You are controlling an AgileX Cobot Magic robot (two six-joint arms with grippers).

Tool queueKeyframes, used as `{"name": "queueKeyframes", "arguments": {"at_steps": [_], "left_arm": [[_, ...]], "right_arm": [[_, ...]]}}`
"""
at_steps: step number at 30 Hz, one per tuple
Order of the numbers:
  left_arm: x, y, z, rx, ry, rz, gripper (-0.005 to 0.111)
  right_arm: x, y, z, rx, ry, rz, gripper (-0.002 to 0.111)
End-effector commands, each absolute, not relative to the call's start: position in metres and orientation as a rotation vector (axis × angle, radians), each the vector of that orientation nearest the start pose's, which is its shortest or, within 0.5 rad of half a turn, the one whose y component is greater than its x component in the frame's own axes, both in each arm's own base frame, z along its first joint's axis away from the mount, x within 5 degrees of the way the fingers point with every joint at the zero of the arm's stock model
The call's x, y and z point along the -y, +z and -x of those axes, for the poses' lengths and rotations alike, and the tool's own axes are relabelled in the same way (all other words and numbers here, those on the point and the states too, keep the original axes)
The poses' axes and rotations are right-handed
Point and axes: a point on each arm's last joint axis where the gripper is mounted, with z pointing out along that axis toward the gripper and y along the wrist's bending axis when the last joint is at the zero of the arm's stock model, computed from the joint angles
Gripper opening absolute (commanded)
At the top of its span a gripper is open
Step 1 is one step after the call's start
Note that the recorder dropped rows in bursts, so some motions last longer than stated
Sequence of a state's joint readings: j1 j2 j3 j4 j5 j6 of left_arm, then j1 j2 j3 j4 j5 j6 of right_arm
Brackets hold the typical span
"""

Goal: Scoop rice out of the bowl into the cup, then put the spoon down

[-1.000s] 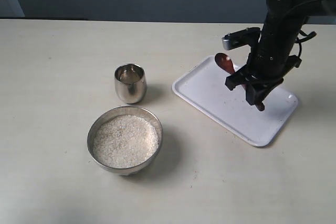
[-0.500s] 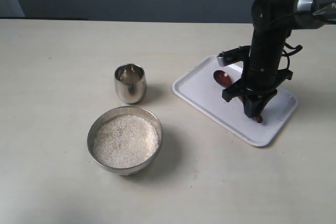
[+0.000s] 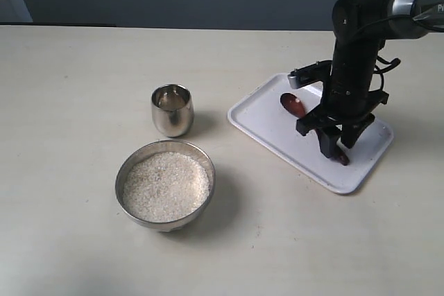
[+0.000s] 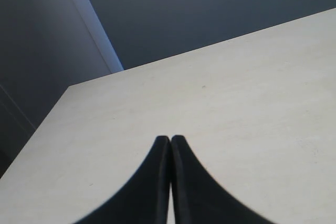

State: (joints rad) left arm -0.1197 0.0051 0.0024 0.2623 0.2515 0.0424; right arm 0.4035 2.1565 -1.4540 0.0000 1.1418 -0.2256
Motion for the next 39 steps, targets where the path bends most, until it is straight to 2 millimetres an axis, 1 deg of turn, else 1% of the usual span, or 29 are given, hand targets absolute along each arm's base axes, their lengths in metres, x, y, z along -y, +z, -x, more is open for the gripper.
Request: {"name": "queueKeyframes", "arguments": {"at_steps": [1,2,4,7,9,10,12,13,14,15,17,20,24,26,29,33,39], "left_arm": [[0.001,0.192,-0.056,-1.693,0.18,-0.305,0.001],[0.001,0.192,-0.056,-1.693,0.18,-0.305,0.001],[0.001,0.192,-0.056,-1.693,0.18,-0.305,0.001],[0.001,0.192,-0.056,-1.693,0.18,-0.305,0.001],[0.001,0.192,-0.056,-1.693,0.18,-0.305,0.001],[0.001,0.192,-0.056,-1.693,0.18,-0.305,0.001],[0.001,0.192,-0.056,-1.693,0.18,-0.305,0.001],[0.001,0.192,-0.056,-1.693,0.18,-0.305,0.001],[0.001,0.192,-0.056,-1.693,0.18,-0.305,0.001],[0.001,0.192,-0.056,-1.693,0.18,-0.305,0.001],[0.001,0.192,-0.056,-1.693,0.18,-0.305,0.001],[0.001,0.192,-0.056,-1.693,0.18,-0.305,0.001],[0.001,0.192,-0.056,-1.693,0.18,-0.305,0.001],[0.001,0.192,-0.056,-1.693,0.18,-0.305,0.001],[0.001,0.192,-0.056,-1.693,0.18,-0.305,0.001],[0.001,0.192,-0.056,-1.693,0.18,-0.305,0.001],[0.001,0.192,-0.056,-1.693,0.18,-0.305,0.001]], "right_arm": [[-0.152,0.14,-0.363,-3.068,-0.034,1.012,0.048],[-0.152,0.146,-0.365,-3.038,-0.03,0.998,0.048],[-0.153,0.166,-0.366,-2.968,-0.015,0.956,0.048],[-0.155,0.205,-0.361,-2.866,0.068,0.868,0.047],[-0.157,0.234,-0.353,-2.802,0.158,0.824,0.041],[-0.159,0.251,-0.346,-2.765,0.228,0.8,0.035],[-0.162,0.281,-0.331,-2.665,0.352,0.812,0.018],[-0.163,0.297,-0.321,-2.601,0.406,0.823,0.006],[-0.163,0.312,-0.311,-2.54,0.459,0.817,0.0],[-0.163,0.326,-0.3,-2.483,0.5,0.813,0.0],[-0.157,0.348,-0.278,-2.369,0.52,0.783,0.0],[-0.146,0.369,-0.248,-2.229,0.514,0.734,0.0],[-0.13,0.376,-0.212,-2.129,0.54,0.66,0.0],[-0.122,0.37,-0.198,-2.091,0.549,0.615,0.0],[-0.114,0.356,-0.186,-2.071,0.537,0.576,0.0],[-0.111,0.346,-0.175,-2.133,0.548,0.614,0.0],[-0.11,0.344,-0.173,-2.152,0.535,0.642,0.0]]}}
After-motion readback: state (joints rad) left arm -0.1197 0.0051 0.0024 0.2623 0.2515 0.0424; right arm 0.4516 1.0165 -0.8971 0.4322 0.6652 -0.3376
